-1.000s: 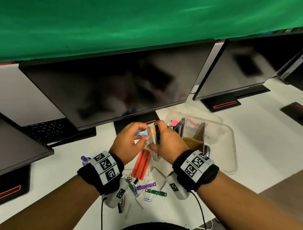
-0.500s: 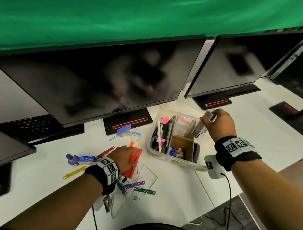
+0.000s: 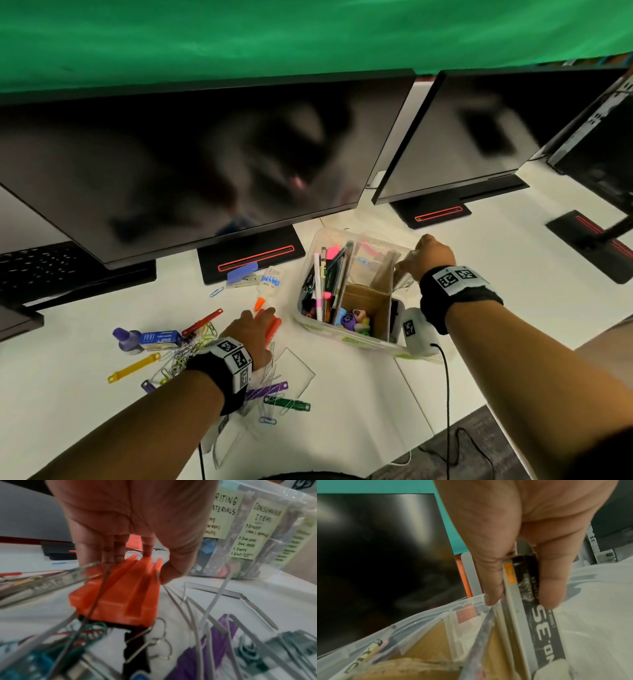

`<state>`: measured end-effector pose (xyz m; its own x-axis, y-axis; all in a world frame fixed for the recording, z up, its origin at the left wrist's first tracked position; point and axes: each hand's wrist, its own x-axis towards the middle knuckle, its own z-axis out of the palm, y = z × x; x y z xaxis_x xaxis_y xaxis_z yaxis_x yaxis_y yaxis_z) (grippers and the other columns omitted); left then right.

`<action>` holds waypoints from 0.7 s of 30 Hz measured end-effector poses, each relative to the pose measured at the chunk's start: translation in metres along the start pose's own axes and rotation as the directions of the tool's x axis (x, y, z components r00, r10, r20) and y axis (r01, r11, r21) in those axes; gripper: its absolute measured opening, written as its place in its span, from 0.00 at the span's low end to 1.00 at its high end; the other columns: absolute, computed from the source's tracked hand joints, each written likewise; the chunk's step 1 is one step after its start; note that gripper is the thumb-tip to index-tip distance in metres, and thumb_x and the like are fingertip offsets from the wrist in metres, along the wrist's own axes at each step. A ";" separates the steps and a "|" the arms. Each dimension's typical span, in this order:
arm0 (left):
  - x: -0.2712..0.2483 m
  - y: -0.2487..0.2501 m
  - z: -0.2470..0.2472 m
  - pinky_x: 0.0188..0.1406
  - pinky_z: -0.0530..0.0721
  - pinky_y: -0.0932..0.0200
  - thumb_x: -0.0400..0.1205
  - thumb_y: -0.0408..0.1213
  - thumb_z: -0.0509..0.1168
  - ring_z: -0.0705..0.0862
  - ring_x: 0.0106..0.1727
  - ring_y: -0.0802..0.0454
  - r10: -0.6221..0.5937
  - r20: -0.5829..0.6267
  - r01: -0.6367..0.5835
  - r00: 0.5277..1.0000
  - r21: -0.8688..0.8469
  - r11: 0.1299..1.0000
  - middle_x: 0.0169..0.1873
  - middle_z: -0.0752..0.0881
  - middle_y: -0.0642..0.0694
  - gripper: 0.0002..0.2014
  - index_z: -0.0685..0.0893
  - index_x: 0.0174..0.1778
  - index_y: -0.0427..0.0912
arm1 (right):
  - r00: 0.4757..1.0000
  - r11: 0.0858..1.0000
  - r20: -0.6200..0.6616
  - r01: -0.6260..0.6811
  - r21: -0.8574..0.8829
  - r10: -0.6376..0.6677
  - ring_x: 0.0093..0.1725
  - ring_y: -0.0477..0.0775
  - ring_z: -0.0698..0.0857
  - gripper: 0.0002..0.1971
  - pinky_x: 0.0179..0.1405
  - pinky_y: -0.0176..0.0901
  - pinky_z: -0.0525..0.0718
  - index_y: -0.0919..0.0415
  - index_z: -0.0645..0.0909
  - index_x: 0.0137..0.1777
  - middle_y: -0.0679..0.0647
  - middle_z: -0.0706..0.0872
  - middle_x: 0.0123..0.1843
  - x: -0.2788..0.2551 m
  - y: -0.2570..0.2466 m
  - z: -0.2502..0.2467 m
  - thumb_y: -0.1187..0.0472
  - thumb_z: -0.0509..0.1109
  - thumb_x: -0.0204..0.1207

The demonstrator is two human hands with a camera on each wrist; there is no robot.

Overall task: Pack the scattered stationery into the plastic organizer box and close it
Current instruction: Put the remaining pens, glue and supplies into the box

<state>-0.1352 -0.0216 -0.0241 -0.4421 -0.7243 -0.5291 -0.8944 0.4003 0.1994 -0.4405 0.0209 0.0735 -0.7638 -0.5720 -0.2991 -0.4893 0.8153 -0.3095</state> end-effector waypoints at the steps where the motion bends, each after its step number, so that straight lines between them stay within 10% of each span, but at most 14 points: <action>1: -0.002 -0.001 -0.002 0.68 0.76 0.51 0.75 0.47 0.68 0.75 0.70 0.41 -0.005 -0.019 0.005 1.000 -0.026 1.000 0.69 0.69 0.40 0.43 0.49 0.81 0.55 | 0.999 0.999 0.031 -0.014 -0.031 0.015 0.56 0.65 0.85 0.28 0.50 0.49 0.83 0.64 0.74 0.62 0.64 0.85 0.58 0.001 -0.002 0.001 0.55 0.80 0.66; 8: -0.015 -0.010 -0.035 0.54 0.82 0.54 0.74 0.41 0.69 0.80 0.58 0.44 -0.043 -0.212 -0.038 0.976 -0.362 0.931 0.68 0.69 0.42 0.44 0.48 0.80 0.59 | 0.962 0.996 0.262 -0.085 0.031 0.074 0.52 0.63 0.88 0.07 0.60 0.54 0.85 0.69 0.82 0.42 0.64 0.89 0.54 0.009 -0.004 0.004 0.63 0.71 0.75; 12: -0.026 -0.009 -0.050 0.59 0.84 0.47 0.71 0.42 0.70 0.81 0.59 0.42 -0.045 -0.333 -0.121 0.942 -0.462 0.879 0.68 0.70 0.43 0.44 0.52 0.78 0.63 | 0.962 0.998 0.265 -0.058 -0.031 0.064 0.51 0.64 0.87 0.15 0.51 0.51 0.87 0.64 0.75 0.30 0.64 0.88 0.46 0.005 -0.002 0.013 0.65 0.63 0.81; 14: -0.032 -0.003 -0.055 0.63 0.82 0.46 0.71 0.42 0.70 0.80 0.63 0.42 -0.042 -0.394 -0.166 0.918 -0.479 0.862 0.70 0.69 0.45 0.43 0.53 0.78 0.63 | 0.953 0.998 0.295 -0.067 -0.017 0.069 0.45 0.65 0.87 0.12 0.41 0.48 0.86 0.67 0.78 0.34 0.64 0.88 0.41 0.002 -0.002 0.011 0.66 0.63 0.80; 21: -0.043 0.031 -0.062 0.60 0.85 0.48 0.72 0.41 0.72 0.78 0.66 0.51 0.112 -0.513 -0.399 0.851 -0.494 0.772 0.70 0.74 0.50 0.48 0.45 0.79 0.62 | 0.988 0.961 0.022 0.153 -0.231 -0.153 0.65 0.65 0.81 0.17 0.65 0.52 0.80 0.66 0.75 0.67 0.65 0.82 0.66 -0.021 -0.012 -0.007 0.67 0.64 0.78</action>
<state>-0.1478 -0.0125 0.0559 -0.5110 -0.8596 -0.0049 -0.5474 0.3210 0.7729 -0.4212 0.0237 0.0898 -0.6708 -0.6915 -0.2681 -0.6846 0.7164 -0.1347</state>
